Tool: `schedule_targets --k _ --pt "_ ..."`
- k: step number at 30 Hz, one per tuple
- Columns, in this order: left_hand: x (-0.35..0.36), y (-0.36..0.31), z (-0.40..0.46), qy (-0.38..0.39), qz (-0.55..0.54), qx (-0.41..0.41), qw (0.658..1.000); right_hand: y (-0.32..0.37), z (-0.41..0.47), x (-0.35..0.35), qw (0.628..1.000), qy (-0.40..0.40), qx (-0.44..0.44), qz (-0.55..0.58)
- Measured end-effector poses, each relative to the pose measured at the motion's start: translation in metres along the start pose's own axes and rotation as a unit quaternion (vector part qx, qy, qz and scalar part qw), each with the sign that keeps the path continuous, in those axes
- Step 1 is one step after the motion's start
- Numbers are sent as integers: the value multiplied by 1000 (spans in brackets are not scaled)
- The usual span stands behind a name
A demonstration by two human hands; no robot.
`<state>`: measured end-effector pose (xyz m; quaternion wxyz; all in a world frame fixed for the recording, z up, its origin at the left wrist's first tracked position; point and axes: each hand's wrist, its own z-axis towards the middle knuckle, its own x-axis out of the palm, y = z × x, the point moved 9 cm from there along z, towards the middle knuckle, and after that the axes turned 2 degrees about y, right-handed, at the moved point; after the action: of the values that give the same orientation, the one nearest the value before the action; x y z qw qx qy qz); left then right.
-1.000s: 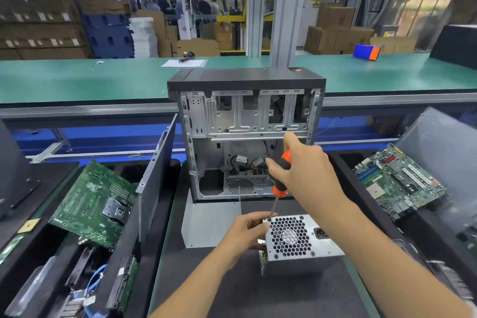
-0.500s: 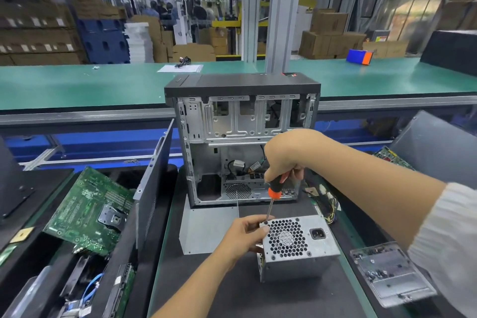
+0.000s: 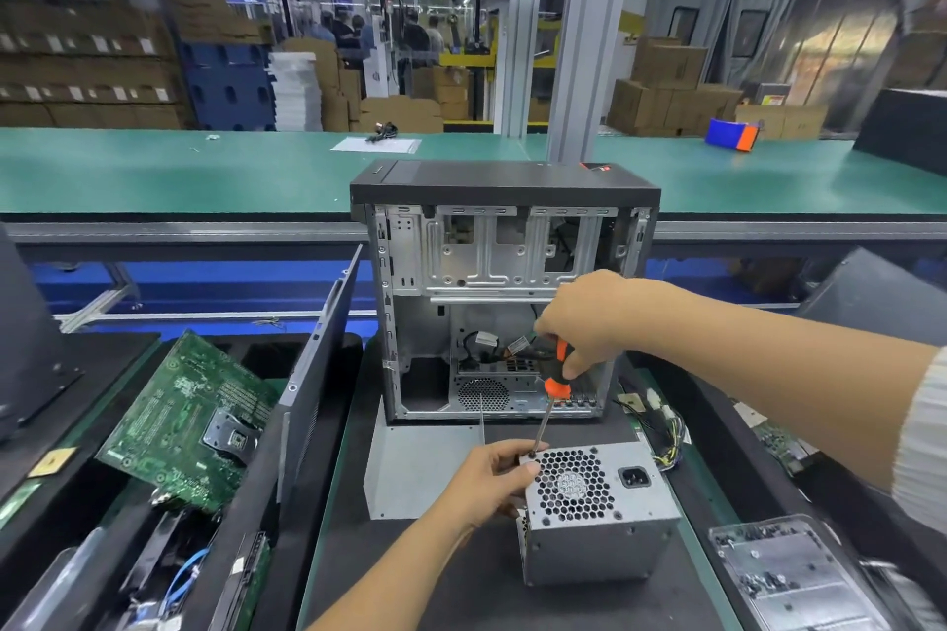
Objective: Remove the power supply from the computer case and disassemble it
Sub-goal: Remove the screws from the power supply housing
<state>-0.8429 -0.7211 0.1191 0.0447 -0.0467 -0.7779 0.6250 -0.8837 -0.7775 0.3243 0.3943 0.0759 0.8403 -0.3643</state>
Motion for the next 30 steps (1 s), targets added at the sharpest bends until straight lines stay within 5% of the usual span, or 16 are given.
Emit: schedule_targets --k 10,13,17,21,24,30 --pt "-1 1 1 -31 8 4 999 63 -13 -31 963 -234 -130 -43" --pt "1 -4 -2 -31 12 26 999 49 -16 -28 970 -213 -118 2" --pt "12 -6 -3 -7 43 47 998 8 -8 -24 970 -95 -57 218" --pt "10 -3 -4 -20 47 43 998 -10 -2 -5 965 -14 38 259" --pt "8 -4 -3 -19 50 39 998 -14 -4 4 971 38 61 228" --pt "6 -4 -4 -19 45 31 998 9 -7 -17 997 -53 -26 54"
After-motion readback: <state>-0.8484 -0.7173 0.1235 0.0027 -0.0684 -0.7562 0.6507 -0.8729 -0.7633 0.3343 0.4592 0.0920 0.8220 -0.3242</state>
